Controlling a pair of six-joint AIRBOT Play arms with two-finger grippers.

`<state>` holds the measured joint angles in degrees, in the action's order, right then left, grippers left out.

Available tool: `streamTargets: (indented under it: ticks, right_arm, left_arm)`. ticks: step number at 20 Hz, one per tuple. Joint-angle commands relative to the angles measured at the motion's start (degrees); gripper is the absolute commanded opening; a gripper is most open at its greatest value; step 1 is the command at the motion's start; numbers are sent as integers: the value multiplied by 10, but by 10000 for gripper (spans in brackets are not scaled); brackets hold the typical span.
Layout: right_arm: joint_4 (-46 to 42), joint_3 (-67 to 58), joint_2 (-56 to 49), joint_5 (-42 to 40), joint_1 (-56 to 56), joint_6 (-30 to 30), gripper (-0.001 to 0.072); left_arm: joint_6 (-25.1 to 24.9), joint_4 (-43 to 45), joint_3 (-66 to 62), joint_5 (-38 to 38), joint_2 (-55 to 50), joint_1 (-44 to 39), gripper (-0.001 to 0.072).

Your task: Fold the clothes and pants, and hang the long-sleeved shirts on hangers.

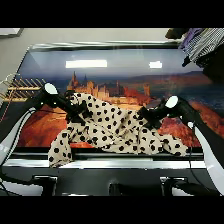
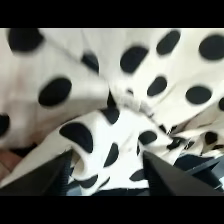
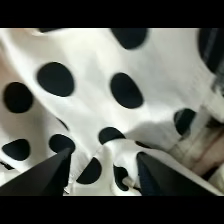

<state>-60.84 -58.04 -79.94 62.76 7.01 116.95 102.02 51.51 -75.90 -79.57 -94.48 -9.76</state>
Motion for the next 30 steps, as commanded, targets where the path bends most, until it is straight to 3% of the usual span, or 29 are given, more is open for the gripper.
streamTargets:
  ticks: [1,3,4,6,9,12,17,27,28,29,30]
  right_arm:
    - [-81,-56,43,64,0,-70,505]
    - [-151,-62,117,118,0,-89,506]
    - [-170,-50,158,137,1,-107,506]
    - [-150,18,257,146,1,-126,505]
    - [-61,170,394,90,15,-127,504]
    - [-104,273,466,1,130,-126,504]
    - [-272,290,396,-105,299,-125,505]
    - [-295,290,252,-259,327,-121,503]
    - [-297,290,241,-266,327,-106,487]
    - [-308,289,233,-271,327,-75,425]
    - [-322,286,232,-266,326,-46,231]
  left_arm:
    - [-26,3,-35,-6,8,40,550]
    - [-33,53,-32,-5,57,59,571]
    - [-33,110,-21,-2,93,61,620]
    - [-32,181,43,33,177,59,620]
    - [-32,186,207,130,313,49,619]
    - [-32,186,324,192,405,24,618]
    - [-32,186,362,206,427,11,617]
    - [-32,186,362,206,427,11,617]
    - [-32,186,362,206,427,11,617]
    - [-32,186,362,206,427,11,617]
    - [-32,186,362,206,427,11,617]
